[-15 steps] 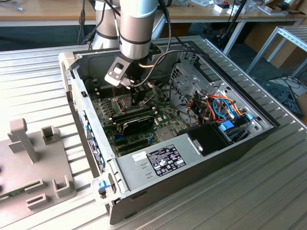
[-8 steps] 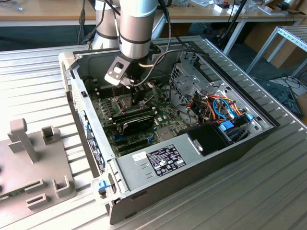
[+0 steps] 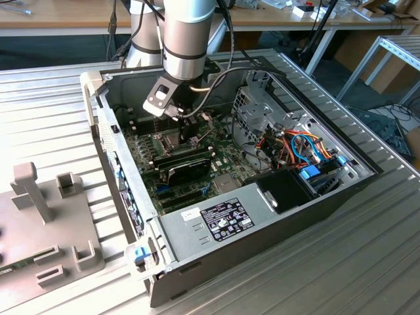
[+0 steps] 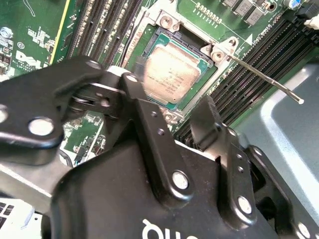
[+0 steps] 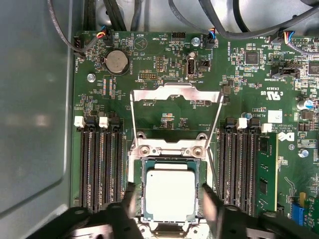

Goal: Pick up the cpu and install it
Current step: 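Place the cpu into insertion slot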

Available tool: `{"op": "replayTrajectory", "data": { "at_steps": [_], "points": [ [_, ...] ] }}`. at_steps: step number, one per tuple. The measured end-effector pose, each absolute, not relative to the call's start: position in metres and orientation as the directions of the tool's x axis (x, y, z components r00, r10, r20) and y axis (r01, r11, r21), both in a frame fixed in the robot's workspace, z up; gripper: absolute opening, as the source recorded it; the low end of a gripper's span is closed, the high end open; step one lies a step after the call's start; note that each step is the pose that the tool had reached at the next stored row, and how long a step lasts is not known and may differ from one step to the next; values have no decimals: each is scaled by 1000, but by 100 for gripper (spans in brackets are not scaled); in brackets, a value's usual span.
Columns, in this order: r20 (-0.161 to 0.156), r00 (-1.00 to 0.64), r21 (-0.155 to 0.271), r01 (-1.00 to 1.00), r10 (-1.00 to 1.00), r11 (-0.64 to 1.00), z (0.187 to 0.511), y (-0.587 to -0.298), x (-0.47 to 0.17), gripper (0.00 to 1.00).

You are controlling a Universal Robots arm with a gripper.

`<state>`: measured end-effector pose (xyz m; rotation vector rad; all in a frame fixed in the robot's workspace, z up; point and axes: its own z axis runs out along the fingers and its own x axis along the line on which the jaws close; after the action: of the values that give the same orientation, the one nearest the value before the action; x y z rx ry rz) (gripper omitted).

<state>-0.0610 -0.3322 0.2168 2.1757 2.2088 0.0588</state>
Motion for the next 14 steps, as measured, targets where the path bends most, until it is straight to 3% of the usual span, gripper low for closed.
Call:
{"op": "replayTrajectory", "data": {
  "at_steps": [5,8,10,14],
  "points": [
    [-2,-15,56,998,1000,15,217,-332,-61,35],
    [-2,-15,56,998,1000,15,217,-332,-61,29],
    [-2,-15,56,998,1000,15,217,-332,-61,11],
    [-2,-15,56,998,1000,15,217,-332,-61,11]
  ]
}}
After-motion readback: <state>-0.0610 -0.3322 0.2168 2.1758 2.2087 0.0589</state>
